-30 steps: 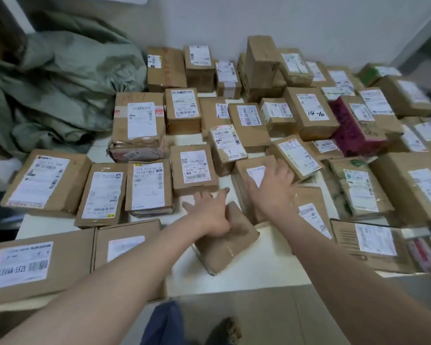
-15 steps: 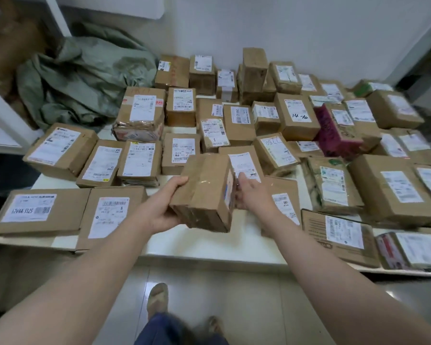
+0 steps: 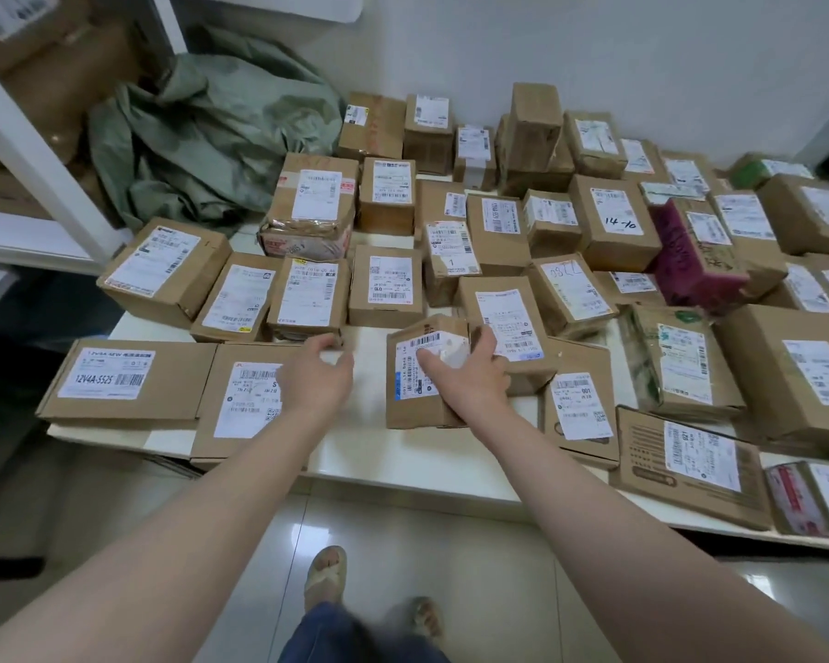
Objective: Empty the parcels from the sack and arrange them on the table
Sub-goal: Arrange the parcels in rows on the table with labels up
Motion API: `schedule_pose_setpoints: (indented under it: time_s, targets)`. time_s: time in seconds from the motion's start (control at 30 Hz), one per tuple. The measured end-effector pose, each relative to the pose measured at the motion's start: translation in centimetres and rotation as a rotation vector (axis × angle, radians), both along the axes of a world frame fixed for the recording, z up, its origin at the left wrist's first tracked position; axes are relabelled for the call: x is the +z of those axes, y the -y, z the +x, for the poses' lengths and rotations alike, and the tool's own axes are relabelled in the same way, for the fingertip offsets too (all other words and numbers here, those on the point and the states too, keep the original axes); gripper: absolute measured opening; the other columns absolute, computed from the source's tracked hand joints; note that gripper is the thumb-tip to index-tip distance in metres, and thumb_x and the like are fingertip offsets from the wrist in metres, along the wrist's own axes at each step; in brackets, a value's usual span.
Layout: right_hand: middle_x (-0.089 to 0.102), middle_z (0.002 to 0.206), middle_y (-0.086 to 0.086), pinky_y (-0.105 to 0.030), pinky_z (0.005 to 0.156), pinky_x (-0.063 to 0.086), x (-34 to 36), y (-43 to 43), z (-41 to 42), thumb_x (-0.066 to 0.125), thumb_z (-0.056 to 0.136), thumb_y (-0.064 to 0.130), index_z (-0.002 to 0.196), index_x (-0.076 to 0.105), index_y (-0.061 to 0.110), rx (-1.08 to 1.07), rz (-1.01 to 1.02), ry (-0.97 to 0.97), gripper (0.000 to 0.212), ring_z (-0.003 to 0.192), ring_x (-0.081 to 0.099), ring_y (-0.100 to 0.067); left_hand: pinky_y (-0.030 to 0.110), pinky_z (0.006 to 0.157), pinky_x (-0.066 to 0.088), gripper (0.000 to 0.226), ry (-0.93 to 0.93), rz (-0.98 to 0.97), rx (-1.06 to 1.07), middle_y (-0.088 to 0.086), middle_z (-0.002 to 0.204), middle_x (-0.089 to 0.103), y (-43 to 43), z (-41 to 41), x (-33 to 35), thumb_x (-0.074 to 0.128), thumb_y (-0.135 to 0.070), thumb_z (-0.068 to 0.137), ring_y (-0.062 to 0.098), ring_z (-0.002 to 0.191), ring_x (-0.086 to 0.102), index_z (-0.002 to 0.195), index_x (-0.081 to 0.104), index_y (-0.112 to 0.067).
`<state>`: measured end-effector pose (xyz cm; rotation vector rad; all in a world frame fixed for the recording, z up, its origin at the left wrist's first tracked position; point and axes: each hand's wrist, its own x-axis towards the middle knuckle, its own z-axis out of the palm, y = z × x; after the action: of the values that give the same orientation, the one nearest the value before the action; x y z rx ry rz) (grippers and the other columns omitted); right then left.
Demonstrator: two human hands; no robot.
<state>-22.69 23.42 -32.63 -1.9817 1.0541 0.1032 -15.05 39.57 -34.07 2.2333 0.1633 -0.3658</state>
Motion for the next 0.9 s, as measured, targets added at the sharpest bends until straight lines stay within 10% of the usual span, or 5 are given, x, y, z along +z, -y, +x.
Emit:
schedule_pose_setpoints:
  time_s: [0.27,0.4,0.53,0.9]
  targets:
    - [0.048,0.144,-0.011,-0.033,0.099,0.045,-2.6,-2.2,1.4,0.053,0.097,0.036,0.151,0.024,0.013,0.049,0.125,-0.090,0.065,0.125,0.052,-0.030,0.061,0.116,0.006,0.123,-0.241,0.626,0.012,0.031,0.155,0.004,-5.4,1.8,-1.9,0.078,-0.062,0.064,0.042,0.146,0.002,0.153,0.001,-0.027]
    - [0.030,0.152,-0.013,-0.045,0.103,0.044,-2.6,-3.3,1.8,0.059,0.091,0.050,0.155,-0.008,0.022,0.105,0.112,-0.264,0.097,0.130,0.044,-0.035,0.064,0.110,0.023,0.120,-0.316,0.629,-0.042,0.027,0.150,0.017,-5.6,1.7,-2.0,0.076,-0.066,0.063,0.043,0.139,0.019,0.152,0.005,-0.031]
    - [0.025,0.153,-0.013,-0.048,0.074,0.054,-1.7,-3.3,2.1,0.055,0.094,0.049,0.154,-0.016,0.023,0.132,0.031,-0.400,0.096,0.122,0.048,-0.037,0.057,0.108,0.028,0.117,-0.311,0.644,-0.124,0.022,0.146,0.018,-2.2,-0.2,-2.1,0.072,-0.068,0.064,0.038,0.134,0.023,0.152,0.004,-0.033]
    - [0.016,0.152,-0.011,-0.038,0.104,0.032,0.8,-4.6,3.3,0.055,0.090,0.034,0.144,0.033,0.021,0.403,-0.691,-0.414,0.059,0.136,0.023,-0.031,0.044,0.114,0.015,0.077,0.046,0.383,-0.166,0.017,0.154,0.013,-0.9,1.7,-2.2,0.066,-0.052,0.083,0.034,0.142,0.012,0.145,0.029,-0.024]
